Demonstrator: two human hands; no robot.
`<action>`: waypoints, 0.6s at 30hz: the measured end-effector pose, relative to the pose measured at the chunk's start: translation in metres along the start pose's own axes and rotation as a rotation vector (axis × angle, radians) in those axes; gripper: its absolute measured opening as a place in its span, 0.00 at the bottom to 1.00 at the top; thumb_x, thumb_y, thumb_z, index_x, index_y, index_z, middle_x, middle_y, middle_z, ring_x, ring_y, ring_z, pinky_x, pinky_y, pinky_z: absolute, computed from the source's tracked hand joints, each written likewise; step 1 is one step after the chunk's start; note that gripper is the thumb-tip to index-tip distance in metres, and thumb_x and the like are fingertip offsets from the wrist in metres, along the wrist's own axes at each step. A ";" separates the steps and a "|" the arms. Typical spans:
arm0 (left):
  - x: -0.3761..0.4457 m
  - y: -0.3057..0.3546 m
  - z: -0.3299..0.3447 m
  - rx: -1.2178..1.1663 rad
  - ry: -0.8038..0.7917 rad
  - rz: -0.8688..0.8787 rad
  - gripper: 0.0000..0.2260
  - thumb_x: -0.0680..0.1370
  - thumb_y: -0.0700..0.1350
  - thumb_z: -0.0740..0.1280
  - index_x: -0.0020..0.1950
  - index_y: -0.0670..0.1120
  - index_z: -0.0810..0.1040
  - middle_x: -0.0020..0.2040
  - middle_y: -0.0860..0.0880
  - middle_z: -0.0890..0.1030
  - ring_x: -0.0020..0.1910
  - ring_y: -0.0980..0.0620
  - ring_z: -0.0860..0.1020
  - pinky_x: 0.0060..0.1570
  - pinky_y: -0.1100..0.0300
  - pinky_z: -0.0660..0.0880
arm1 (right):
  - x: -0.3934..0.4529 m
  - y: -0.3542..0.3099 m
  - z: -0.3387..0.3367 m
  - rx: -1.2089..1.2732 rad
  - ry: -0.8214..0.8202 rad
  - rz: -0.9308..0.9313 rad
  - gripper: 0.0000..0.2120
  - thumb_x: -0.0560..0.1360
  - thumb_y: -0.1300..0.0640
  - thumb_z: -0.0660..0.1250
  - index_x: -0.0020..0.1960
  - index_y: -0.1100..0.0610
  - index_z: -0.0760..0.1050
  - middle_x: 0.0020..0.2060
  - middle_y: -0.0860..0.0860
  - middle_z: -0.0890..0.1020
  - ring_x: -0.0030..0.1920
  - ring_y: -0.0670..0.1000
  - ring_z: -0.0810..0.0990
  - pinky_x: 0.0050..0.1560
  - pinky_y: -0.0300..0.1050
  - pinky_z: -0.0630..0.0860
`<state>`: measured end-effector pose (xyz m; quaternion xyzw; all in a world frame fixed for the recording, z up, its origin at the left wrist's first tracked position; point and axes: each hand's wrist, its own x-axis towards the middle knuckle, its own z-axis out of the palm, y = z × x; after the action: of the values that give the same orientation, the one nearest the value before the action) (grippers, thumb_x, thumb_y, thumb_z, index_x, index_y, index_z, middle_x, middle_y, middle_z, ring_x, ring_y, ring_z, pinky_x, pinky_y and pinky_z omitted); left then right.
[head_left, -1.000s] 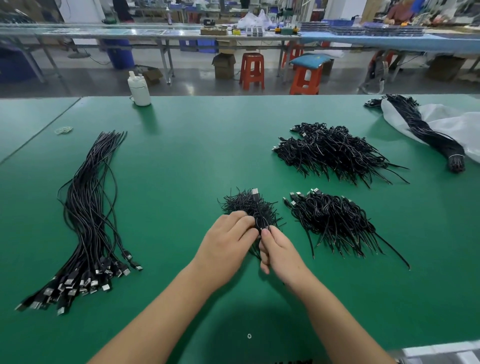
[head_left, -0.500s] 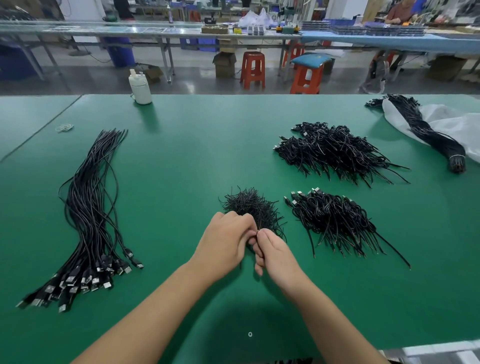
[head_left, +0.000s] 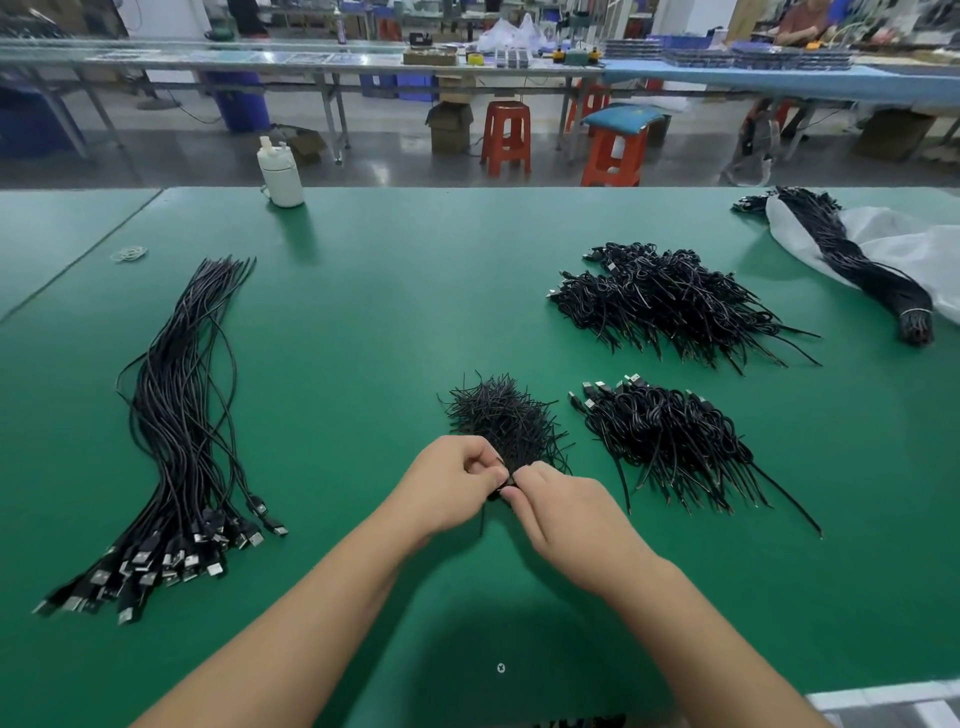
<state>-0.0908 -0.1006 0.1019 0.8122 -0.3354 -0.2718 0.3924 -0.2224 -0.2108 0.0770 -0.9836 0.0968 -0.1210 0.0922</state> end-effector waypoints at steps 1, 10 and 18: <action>0.000 0.000 0.000 -0.053 -0.017 -0.032 0.09 0.77 0.41 0.69 0.37 0.50 0.78 0.33 0.51 0.75 0.32 0.53 0.69 0.35 0.61 0.66 | 0.000 -0.001 0.000 -0.032 0.032 -0.029 0.14 0.83 0.48 0.55 0.48 0.55 0.73 0.39 0.49 0.74 0.36 0.57 0.76 0.35 0.52 0.73; -0.002 -0.003 -0.003 -0.273 -0.115 -0.155 0.09 0.78 0.41 0.69 0.38 0.48 0.81 0.32 0.53 0.79 0.31 0.57 0.71 0.35 0.63 0.66 | -0.002 -0.005 -0.002 -0.195 0.200 -0.057 0.16 0.80 0.50 0.54 0.40 0.53 0.75 0.31 0.46 0.74 0.27 0.50 0.74 0.24 0.44 0.63; -0.002 -0.001 -0.007 -0.431 -0.192 -0.193 0.10 0.78 0.41 0.69 0.37 0.47 0.83 0.34 0.50 0.81 0.31 0.59 0.75 0.34 0.66 0.68 | -0.003 -0.007 0.000 -0.104 0.364 -0.075 0.13 0.79 0.52 0.59 0.38 0.54 0.75 0.29 0.47 0.72 0.27 0.49 0.72 0.25 0.41 0.58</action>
<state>-0.0866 -0.0948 0.1052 0.7086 -0.2266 -0.4491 0.4949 -0.2245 -0.2032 0.0780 -0.9518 0.0815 -0.2951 0.0174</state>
